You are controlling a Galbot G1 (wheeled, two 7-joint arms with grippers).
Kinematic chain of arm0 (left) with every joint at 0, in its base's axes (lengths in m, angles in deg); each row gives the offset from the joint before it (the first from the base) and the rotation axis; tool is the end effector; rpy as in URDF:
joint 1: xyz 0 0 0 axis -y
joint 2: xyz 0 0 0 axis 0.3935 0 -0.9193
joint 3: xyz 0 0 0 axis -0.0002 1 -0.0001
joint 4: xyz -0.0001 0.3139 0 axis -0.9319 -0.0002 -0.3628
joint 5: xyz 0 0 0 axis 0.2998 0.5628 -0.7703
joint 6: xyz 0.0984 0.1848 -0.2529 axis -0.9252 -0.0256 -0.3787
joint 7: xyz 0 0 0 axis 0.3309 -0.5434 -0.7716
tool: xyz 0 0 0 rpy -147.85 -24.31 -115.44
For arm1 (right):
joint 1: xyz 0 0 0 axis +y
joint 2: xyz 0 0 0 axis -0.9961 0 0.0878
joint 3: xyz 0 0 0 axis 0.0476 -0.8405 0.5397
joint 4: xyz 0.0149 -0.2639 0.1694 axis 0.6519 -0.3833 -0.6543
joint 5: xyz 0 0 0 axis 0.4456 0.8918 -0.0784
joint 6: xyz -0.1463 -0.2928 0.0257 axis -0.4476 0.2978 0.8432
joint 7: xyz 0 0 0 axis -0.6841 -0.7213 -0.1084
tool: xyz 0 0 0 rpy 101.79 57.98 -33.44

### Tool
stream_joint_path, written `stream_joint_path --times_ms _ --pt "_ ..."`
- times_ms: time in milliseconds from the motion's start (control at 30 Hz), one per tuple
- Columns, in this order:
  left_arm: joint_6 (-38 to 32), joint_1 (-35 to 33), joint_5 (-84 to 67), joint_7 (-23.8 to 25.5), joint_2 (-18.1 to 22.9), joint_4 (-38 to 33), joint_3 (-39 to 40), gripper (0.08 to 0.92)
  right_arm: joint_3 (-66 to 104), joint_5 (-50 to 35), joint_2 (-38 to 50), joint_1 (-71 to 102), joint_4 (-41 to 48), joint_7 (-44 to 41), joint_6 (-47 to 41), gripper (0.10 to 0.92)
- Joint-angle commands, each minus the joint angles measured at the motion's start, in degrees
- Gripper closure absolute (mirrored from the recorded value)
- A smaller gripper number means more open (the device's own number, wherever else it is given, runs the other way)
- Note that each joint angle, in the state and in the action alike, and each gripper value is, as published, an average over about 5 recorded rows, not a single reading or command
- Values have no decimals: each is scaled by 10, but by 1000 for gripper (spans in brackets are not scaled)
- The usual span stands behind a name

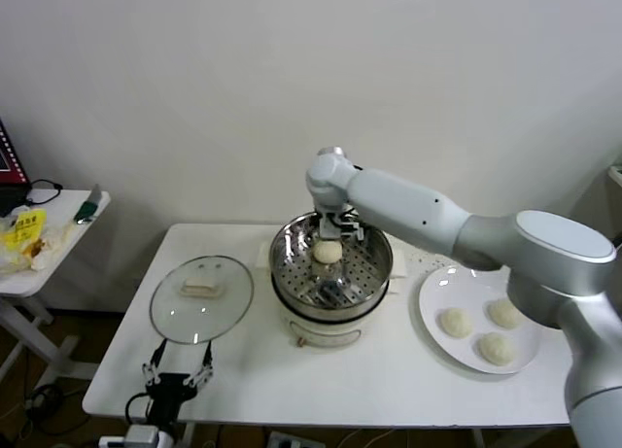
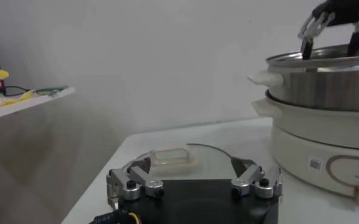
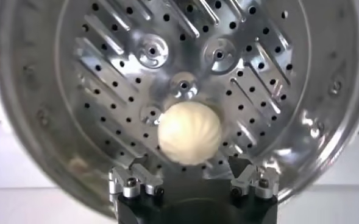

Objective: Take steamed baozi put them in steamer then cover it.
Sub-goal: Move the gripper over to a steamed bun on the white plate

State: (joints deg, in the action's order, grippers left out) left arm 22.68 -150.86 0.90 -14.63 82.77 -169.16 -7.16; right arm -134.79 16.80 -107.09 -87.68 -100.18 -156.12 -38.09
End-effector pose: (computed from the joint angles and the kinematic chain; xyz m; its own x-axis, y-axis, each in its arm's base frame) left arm 0.1283 0.0506 -0.3247 -0.9708 -0.0588 0.2324 -0.0247 0.9888 0.1471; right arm 0.5306 0.1465 -0.0676 -0.3575 -0.0047 0.9339 -0.1200 -0.9915 -0.0510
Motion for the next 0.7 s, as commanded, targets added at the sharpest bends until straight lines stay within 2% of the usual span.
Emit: stream_joint_path --times_ms 33,200,300,367,533,700 --pt "1 -5 3 -2 1 -4 1 177 -88 -263 140 -124 -72 -5 -109 203" --pt "2 -7 8 -2 0 -8 2 177 -230 -497 262 -239 -156 57 -305 203" --pt "2 -7 10 -3 0 -8 4 177 -268 -600 340 -262 -190 64 -419 203" --pt "1 -8 10 -4 0 -8 5 177 -276 -642 382 -257 -200 63 -466 203" --pt "-1 -12 11 -5 1 -11 7 177 -278 -641 454 -202 -210 57 -495 203" --pt "-1 -13 10 -5 3 -14 8 177 -193 -537 481 -58 -190 49 -486 203"
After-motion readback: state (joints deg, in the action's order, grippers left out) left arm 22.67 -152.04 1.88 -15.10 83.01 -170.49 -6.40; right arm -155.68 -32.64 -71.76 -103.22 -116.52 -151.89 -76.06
